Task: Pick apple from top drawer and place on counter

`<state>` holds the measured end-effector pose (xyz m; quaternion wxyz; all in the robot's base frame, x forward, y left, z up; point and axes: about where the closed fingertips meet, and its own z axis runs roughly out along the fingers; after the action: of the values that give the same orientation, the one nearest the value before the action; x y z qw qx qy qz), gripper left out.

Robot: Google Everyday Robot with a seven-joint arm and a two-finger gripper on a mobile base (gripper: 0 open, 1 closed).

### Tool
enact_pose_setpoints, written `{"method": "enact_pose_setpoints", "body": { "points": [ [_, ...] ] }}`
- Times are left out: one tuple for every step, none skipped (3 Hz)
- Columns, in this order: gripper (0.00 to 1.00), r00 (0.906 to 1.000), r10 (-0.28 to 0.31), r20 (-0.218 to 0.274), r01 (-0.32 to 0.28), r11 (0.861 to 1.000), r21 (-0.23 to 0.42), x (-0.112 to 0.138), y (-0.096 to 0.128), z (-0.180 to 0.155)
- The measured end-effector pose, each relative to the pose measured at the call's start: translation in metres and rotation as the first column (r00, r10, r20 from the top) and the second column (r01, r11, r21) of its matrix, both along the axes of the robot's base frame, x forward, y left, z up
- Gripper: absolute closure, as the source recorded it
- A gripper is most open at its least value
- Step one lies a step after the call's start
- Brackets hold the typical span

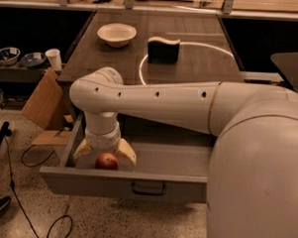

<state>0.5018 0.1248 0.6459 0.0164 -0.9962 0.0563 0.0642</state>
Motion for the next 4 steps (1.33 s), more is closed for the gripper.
{"method": "enact_pose_setpoints", "body": {
  "points": [
    [0.0, 0.9993, 0.038, 0.004, -0.038, 0.999, 0.014, -0.002, 0.004, -0.013],
    [0.0, 0.998, 0.063, 0.007, -0.064, 0.998, 0.023, -0.001, 0.005, -0.022],
    [0.0, 0.996, 0.089, 0.008, -0.089, 0.996, 0.026, 0.001, 0.007, -0.029],
    [0.19, 0.9949, 0.1, 0.014, -0.1, 0.994, 0.045, 0.004, 0.007, -0.031]
  ]
}}
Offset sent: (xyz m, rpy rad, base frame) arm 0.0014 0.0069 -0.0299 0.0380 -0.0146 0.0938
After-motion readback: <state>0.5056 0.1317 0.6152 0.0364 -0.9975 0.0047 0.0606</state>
